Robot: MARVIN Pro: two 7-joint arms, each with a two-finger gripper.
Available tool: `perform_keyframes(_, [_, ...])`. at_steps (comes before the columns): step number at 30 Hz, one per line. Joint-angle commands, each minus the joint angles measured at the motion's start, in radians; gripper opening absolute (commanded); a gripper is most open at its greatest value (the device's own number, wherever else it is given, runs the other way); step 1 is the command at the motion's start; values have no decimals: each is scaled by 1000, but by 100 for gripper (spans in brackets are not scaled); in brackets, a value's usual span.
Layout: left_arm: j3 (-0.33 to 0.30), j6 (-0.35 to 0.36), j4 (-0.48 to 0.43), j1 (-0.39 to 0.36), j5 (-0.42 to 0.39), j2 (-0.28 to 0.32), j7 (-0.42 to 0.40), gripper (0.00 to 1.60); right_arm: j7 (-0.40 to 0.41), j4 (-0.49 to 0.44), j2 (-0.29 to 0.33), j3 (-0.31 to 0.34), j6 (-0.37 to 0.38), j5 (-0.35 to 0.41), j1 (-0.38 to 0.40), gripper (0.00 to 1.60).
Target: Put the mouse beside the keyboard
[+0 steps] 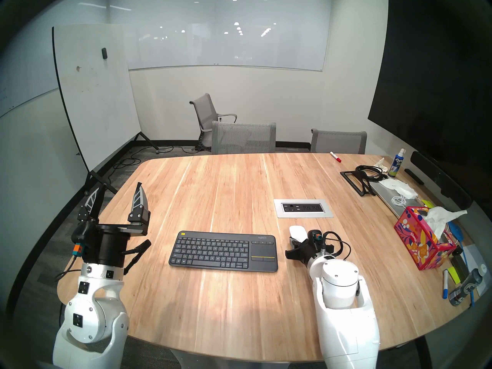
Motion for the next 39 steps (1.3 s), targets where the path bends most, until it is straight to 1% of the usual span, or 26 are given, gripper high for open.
perform_keyframes(1, [0, -2, -20, 0, 0, 1, -1, 160, -7, -38, -14, -9, -1, 2, 5, 0])
perform_keyframes(11, [0, -1, -20, 0, 0, 1, -1, 160, -24, -35, -17, -18, 7, -4, -2, 0])
perform_keyframes(39, [0, -1, -20, 0, 0, 1, -1, 160, -51, 39, -6, -32, -6, -6, 6, 0])
